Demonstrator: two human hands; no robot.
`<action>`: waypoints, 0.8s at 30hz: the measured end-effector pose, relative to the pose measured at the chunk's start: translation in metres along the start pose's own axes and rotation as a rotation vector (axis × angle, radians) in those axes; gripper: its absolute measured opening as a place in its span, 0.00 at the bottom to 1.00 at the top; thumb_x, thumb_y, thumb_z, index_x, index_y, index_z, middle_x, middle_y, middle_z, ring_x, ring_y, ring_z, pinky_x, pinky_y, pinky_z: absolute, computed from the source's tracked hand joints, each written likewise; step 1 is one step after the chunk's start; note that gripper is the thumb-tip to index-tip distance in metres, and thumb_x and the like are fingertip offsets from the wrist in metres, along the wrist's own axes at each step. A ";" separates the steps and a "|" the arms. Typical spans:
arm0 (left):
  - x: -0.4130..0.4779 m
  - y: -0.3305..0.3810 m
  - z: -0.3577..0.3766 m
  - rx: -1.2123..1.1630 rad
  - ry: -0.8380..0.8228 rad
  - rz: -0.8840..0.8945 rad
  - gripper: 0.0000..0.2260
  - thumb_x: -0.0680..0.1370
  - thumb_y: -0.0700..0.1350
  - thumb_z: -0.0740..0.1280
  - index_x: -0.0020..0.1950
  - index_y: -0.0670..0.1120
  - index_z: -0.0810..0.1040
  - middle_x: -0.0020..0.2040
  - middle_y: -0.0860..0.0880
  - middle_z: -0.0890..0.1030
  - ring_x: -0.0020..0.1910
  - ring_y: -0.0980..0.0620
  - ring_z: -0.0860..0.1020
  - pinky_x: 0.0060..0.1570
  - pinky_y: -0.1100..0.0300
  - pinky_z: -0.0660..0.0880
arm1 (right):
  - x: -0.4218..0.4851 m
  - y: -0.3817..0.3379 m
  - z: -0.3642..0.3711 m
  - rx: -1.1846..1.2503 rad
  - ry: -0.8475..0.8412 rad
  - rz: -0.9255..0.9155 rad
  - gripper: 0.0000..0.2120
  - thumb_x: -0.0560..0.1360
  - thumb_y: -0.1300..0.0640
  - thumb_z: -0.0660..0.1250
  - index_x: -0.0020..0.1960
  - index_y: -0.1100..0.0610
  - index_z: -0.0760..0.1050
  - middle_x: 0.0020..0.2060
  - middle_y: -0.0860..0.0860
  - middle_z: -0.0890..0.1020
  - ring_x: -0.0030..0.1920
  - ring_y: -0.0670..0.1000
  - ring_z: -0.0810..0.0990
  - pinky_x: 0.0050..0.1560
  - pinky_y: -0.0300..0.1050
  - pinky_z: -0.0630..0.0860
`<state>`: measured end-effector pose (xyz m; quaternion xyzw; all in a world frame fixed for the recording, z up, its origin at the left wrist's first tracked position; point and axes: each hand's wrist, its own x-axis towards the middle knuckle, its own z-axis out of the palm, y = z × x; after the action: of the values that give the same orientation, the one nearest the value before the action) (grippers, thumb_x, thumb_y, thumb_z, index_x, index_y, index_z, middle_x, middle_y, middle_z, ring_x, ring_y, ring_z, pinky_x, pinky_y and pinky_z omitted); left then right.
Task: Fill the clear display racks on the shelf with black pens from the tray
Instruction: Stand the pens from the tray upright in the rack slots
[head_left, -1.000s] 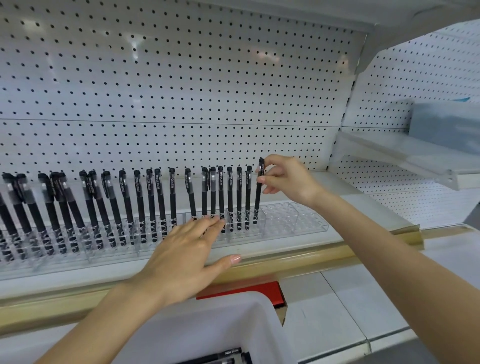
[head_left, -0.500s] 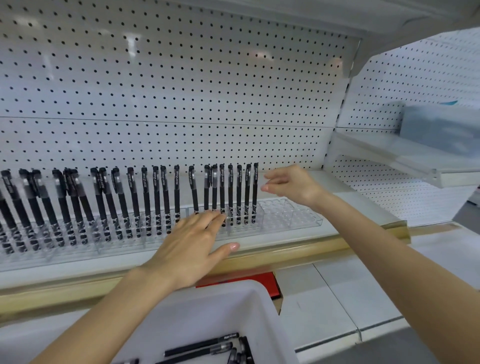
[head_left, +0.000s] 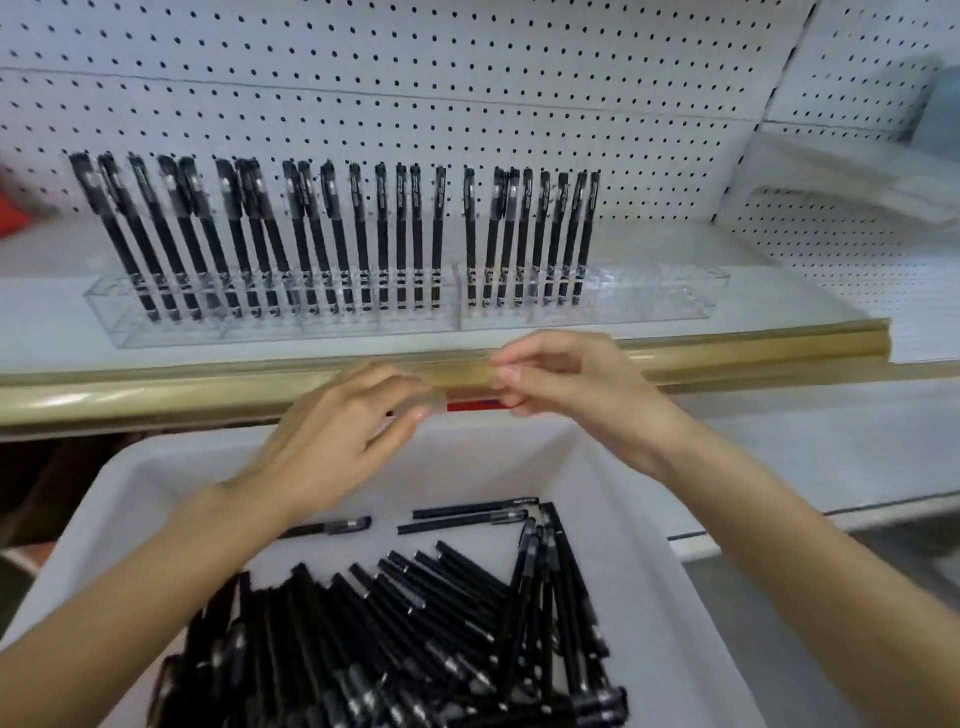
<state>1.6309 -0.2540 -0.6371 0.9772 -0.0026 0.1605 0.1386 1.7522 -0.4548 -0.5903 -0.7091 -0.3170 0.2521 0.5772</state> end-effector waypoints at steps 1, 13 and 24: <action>-0.009 -0.007 0.003 -0.008 0.020 -0.027 0.24 0.79 0.58 0.51 0.64 0.48 0.78 0.58 0.52 0.79 0.58 0.52 0.75 0.54 0.49 0.77 | -0.003 0.010 0.013 0.040 -0.052 0.058 0.08 0.72 0.60 0.72 0.51 0.58 0.81 0.44 0.56 0.85 0.43 0.50 0.83 0.47 0.40 0.79; -0.061 -0.040 0.032 -0.002 0.055 -0.107 0.26 0.79 0.60 0.52 0.72 0.49 0.70 0.71 0.51 0.71 0.70 0.50 0.68 0.72 0.54 0.55 | -0.005 0.103 0.084 -0.575 -0.352 0.254 0.17 0.71 0.48 0.74 0.55 0.55 0.79 0.45 0.49 0.81 0.47 0.48 0.80 0.54 0.43 0.77; -0.060 -0.031 0.041 0.059 0.145 -0.089 0.23 0.80 0.56 0.56 0.69 0.44 0.73 0.68 0.48 0.74 0.67 0.48 0.70 0.71 0.55 0.54 | -0.019 0.109 0.073 -0.802 -0.418 0.419 0.28 0.68 0.45 0.76 0.61 0.53 0.67 0.45 0.45 0.71 0.50 0.48 0.73 0.46 0.41 0.70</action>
<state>1.5878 -0.2380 -0.7013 0.9659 0.0554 0.2246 0.1163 1.7039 -0.4352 -0.7125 -0.8579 -0.3487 0.3578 0.1202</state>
